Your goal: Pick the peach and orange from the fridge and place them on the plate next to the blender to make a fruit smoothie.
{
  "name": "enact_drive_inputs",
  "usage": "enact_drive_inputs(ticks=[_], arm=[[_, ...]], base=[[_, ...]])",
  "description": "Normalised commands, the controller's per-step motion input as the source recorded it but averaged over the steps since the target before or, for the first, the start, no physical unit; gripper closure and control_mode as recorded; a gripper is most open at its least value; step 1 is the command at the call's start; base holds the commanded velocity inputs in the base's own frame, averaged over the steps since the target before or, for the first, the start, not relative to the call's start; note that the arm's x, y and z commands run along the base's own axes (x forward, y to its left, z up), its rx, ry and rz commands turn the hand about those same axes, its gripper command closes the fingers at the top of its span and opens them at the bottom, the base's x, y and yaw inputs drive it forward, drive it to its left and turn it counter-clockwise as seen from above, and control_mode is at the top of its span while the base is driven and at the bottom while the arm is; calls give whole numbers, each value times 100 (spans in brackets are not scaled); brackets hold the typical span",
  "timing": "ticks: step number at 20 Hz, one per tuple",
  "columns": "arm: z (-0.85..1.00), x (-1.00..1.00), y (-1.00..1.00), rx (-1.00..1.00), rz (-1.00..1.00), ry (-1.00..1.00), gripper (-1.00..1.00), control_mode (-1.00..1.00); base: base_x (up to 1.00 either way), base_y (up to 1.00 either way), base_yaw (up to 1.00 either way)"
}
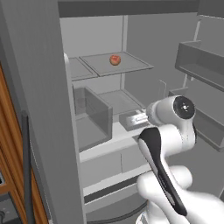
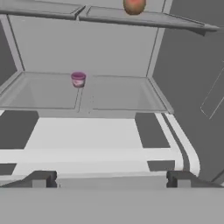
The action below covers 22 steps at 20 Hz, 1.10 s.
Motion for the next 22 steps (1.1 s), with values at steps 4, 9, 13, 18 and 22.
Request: enact_drive_inputs(ticks=[4, 9, 13, 18, 22], arm=[[99, -4, -1, 0, 0, -22, -100, -100], [100, 0, -2, 0, -1, -10, -100, -100], [100, 6, 0, 0, 0, 8, -100, -100], [54, 18, 4, 0, 0, 21, -100, -100], [-2, 10, 2, 0, 0, -2, -100, -100]], base=[[0, 0, 0], [0, 0, 0], [0, 0, 0], [0, 0, 0], [0, 0, 0]])
